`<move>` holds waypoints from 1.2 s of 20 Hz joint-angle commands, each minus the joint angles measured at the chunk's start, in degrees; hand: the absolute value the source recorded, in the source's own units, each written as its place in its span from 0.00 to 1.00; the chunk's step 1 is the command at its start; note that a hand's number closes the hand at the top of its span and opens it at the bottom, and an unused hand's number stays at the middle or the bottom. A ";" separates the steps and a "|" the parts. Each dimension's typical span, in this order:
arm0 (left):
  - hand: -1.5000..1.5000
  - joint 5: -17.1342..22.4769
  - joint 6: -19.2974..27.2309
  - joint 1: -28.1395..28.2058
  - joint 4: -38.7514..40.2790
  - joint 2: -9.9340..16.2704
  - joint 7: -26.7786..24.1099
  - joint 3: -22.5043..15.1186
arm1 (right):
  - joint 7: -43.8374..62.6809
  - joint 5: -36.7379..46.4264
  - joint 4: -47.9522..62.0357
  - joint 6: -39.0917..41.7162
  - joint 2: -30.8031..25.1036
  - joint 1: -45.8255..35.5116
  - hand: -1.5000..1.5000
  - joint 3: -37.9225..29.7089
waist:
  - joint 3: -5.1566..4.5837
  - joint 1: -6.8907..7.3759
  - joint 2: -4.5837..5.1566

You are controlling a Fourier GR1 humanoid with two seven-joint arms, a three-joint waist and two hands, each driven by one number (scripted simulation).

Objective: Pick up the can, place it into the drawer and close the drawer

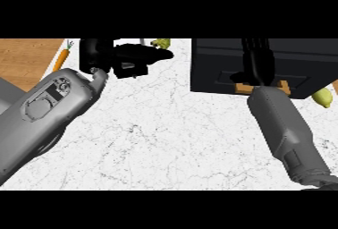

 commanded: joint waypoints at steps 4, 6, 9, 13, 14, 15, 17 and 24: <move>0.00 -0.62 -0.91 6.57 -3.70 0.52 -2.88 1.10 | 0.65 -0.06 9.17 0.90 -0.93 -9.86 0.00 -1.94 | 0.31 1.14 1.18; 0.00 -1.41 -0.20 7.63 -6.35 1.21 -1.02 -0.10 | -0.82 -0.87 10.57 -0.14 -2.34 -9.45 0.00 -2.96 | 0.38 1.42 1.03; 0.00 -2.37 -0.74 5.17 -5.01 1.12 -0.32 0.31 | -0.88 -1.33 11.88 0.67 -2.10 -12.42 0.00 -3.58 | 0.43 1.03 1.38; 0.00 -2.79 -0.63 8.52 -7.82 1.36 -1.54 0.55 | -3.07 -2.64 13.25 1.92 -2.26 -13.94 0.00 -4.72 | 0.42 1.29 1.35; 0.00 -3.01 0.09 9.92 -7.34 -0.04 -2.24 0.16 | -3.84 -2.43 13.70 2.95 -2.43 -14.65 0.00 -4.49 | 0.39 1.01 1.40; 0.00 -1.40 -2.70 11.01 -9.14 3.60 -1.92 2.32 | -3.88 -3.22 13.30 1.53 -1.55 -14.18 0.00 -5.22 | 0.37 1.43 1.19; 0.00 -1.99 -1.67 12.76 -10.18 2.87 -2.88 1.72 | -8.20 -7.88 11.74 1.16 0.35 -13.13 0.00 -8.64 | 0.44 1.39 1.10; 0.00 -3.86 -0.45 14.46 -8.79 2.08 -4.59 1.56 | -17.87 -18.44 9.52 7.15 1.59 -15.45 0.00 -16.98 | 0.51 0.14 1.02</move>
